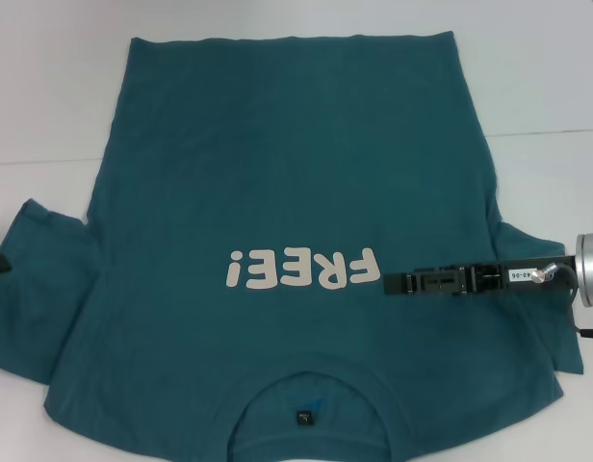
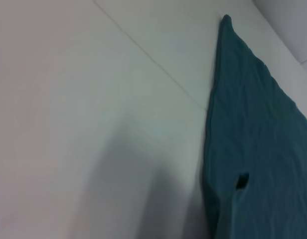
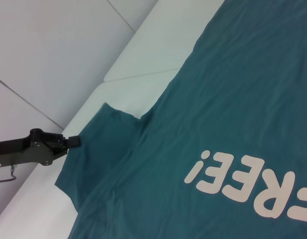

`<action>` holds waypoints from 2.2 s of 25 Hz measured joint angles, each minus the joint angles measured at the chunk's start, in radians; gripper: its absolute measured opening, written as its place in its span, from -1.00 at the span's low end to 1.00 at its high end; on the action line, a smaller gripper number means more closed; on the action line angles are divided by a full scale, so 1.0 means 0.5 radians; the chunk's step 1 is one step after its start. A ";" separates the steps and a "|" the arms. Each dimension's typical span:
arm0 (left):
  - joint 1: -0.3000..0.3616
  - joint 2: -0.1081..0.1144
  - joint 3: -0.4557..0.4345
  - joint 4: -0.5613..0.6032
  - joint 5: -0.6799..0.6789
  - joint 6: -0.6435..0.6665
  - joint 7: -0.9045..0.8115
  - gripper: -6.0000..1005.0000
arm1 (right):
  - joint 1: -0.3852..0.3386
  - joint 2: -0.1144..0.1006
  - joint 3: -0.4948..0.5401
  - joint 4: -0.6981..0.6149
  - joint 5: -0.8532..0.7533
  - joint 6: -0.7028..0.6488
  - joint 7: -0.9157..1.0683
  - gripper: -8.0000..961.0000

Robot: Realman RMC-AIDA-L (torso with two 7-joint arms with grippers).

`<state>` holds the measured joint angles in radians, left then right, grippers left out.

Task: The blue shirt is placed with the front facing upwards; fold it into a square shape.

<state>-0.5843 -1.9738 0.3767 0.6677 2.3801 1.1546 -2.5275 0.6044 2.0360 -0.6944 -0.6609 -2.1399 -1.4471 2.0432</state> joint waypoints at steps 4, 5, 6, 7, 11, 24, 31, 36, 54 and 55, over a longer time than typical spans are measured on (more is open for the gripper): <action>-0.044 0.020 -0.003 0.033 0.099 0.008 -0.047 -0.99 | 0.000 -0.001 0.000 0.000 0.000 -0.002 0.000 0.89; -0.047 0.024 -0.004 0.041 0.106 0.009 -0.057 -0.99 | 0.000 -0.001 0.001 0.000 0.000 -0.004 0.000 0.88; -0.050 0.027 -0.006 0.058 0.110 0.010 -0.072 -0.99 | 0.000 -0.001 0.001 0.000 0.000 -0.006 0.000 0.88; -0.051 0.028 -0.007 0.067 0.110 0.012 -0.082 -0.99 | 0.001 -0.001 0.002 0.000 0.000 -0.007 0.001 0.88; -0.042 0.033 -0.011 0.138 0.111 0.040 -0.132 -0.99 | 0.000 -0.001 0.000 0.000 0.000 -0.008 0.003 0.88; -0.086 0.002 0.098 0.231 0.107 0.248 -0.200 -0.99 | 0.009 -0.001 -0.008 -0.001 0.000 -0.007 0.003 0.87; -0.177 -0.064 0.325 0.280 0.112 0.238 -0.365 -0.99 | 0.006 -0.001 -0.011 -0.001 0.000 -0.003 0.003 0.87; -0.222 -0.097 0.469 0.288 0.112 0.199 -0.484 -0.99 | 0.001 -0.001 -0.013 0.001 0.000 0.000 0.002 0.87; -0.276 -0.216 0.658 0.093 0.112 -0.201 -0.565 -0.98 | 0.002 -0.001 -0.005 0.003 0.000 0.001 0.002 0.86; -0.277 -0.217 0.661 0.085 0.112 -0.214 -0.560 -0.98 | 0.000 -0.001 -0.002 0.004 0.000 0.001 0.003 0.86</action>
<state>-0.7230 -2.0825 0.7074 0.7101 2.4359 1.0477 -2.8077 0.6045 2.0356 -0.6953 -0.6587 -2.1399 -1.4465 2.0444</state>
